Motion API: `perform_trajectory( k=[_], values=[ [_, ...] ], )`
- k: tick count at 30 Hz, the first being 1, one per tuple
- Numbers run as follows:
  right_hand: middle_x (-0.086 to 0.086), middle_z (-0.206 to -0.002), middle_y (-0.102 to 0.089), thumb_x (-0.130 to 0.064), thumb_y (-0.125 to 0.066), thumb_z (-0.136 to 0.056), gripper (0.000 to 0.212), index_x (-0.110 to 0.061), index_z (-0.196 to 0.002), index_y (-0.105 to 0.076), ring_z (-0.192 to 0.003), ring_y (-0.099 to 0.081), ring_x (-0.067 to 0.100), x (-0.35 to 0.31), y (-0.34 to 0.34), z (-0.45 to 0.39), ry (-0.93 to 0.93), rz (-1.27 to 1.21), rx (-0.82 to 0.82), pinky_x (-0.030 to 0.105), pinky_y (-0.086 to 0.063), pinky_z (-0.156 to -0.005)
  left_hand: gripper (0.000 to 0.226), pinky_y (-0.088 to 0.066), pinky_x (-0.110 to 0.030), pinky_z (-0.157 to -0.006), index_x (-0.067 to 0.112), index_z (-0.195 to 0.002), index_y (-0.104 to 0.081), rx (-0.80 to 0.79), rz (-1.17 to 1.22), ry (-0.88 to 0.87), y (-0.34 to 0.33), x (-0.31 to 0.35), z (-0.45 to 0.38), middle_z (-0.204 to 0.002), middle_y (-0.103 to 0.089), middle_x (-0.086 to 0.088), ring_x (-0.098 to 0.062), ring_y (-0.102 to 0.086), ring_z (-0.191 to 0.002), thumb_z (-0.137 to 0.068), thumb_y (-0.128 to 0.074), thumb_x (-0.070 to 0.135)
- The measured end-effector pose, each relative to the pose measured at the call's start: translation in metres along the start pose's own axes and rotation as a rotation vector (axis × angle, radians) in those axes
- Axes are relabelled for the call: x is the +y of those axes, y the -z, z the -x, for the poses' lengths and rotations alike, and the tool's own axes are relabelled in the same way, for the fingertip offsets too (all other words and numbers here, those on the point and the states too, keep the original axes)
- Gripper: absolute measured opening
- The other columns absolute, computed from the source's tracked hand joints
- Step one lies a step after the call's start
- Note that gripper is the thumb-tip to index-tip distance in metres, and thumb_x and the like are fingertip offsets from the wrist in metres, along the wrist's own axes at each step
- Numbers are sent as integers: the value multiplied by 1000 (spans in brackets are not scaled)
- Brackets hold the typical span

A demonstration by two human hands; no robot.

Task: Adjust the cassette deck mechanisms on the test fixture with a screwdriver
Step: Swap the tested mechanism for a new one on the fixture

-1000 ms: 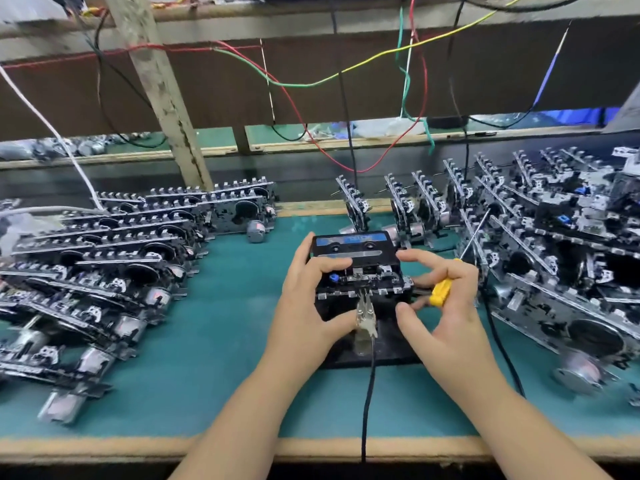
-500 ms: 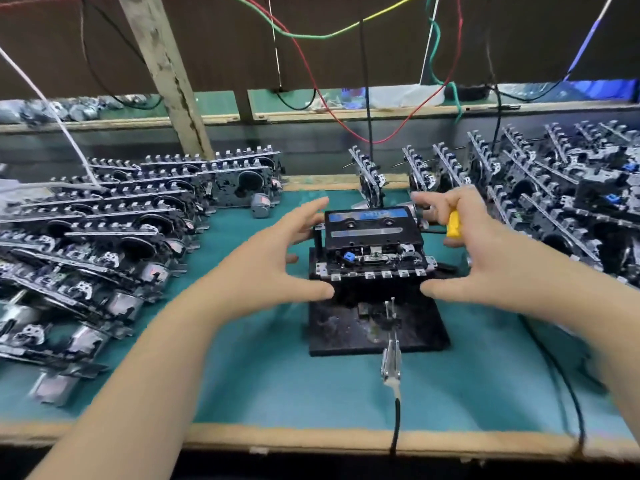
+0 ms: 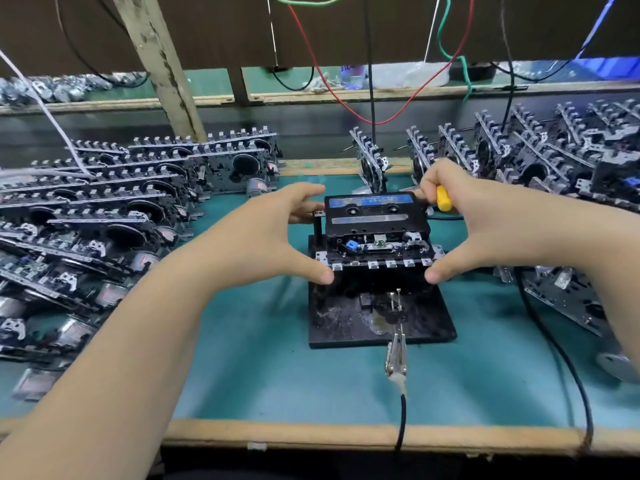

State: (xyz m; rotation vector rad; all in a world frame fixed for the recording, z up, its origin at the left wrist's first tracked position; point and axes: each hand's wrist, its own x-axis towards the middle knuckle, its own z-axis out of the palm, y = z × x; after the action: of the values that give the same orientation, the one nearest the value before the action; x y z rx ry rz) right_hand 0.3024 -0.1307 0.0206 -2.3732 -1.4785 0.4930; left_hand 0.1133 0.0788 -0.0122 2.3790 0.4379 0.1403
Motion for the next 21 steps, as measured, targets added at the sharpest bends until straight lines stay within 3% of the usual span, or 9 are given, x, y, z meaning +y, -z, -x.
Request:
perform_trajectory(
  k=[2, 3, 9, 13, 15, 17, 19, 21],
  values=[
    [7, -96, -67, -47, -92, -53, 75, -51, -95, -31, -60, -57, 14, 3, 1, -1, -18, -33, 7, 34, -52, -59, 111, -37, -13, -104, 37, -149, -38, 3, 12, 6, 0, -2, 0, -134, -54, 26, 22, -49, -116, -54, -95, 38],
    [8, -101, -67, -47, -91, -52, 73, -52, -94, -31, -59, -55, 21, 4, 1, -2, -23, -38, 13, 40, -53, -57, 110, -37, -12, -103, 37, -148, -39, 2, 17, 10, 0, -3, 0, -135, -53, 26, 21, -49, -117, -54, -95, 39],
    [-10, -77, -43, -43, -94, -55, 72, -47, -93, -34, -45, -38, 10, 5, -1, -2, -28, -43, 22, 21, -37, -40, 108, -39, -20, -106, 38, -147, -40, -13, 46, 17, -1, -3, -1, -139, -51, 26, 13, -52, -122, -54, -95, 41],
    [-20, -92, -46, -42, -95, -57, 71, -44, -92, -33, -57, -47, 2, 6, -2, -2, 2, -41, 18, 15, -38, -51, 117, -33, -9, -101, 42, -153, -30, -43, 36, 1, -2, -3, 4, -138, -44, 35, 24, -40, -126, -49, -82, 59],
    [-28, -95, -46, -38, -95, -58, 70, -37, -93, -34, -64, -48, -21, 7, -4, -1, 16, -70, 20, 5, -36, -54, 117, -33, -16, -108, 44, -154, -26, -32, 42, -5, -7, -2, 8, -145, -41, 31, 22, -37, -130, -51, -79, 62],
    [-39, -103, -48, -36, -95, -59, 71, -34, -95, -34, -68, -45, -30, 8, -4, 0, 10, -109, 9, 2, -36, -56, 115, -35, -22, -113, 44, -154, -27, -4, 75, -4, -10, 0, 10, -146, -41, 27, 17, -40, -132, -53, -80, 58],
    [-37, -104, -56, -36, -95, -59, 71, -38, -95, -34, -57, -54, -10, 7, -1, 1, 7, -121, -4, 12, -46, -53, 112, -36, -25, -114, 44, -153, -28, 1, 88, 3, -11, 1, 9, -144, -43, 25, 13, -42, -132, -57, -85, 50],
    [-11, -112, -60, -38, -95, -56, 72, -45, -93, -33, -50, -55, 11, 4, 0, -1, 4, -93, 6, 34, -55, -52, 110, -37, -26, -114, 45, -153, -29, -3, 71, 14, -9, 1, 7, -144, -44, 24, 12, -44, -130, -62, -90, 41]
  ],
)
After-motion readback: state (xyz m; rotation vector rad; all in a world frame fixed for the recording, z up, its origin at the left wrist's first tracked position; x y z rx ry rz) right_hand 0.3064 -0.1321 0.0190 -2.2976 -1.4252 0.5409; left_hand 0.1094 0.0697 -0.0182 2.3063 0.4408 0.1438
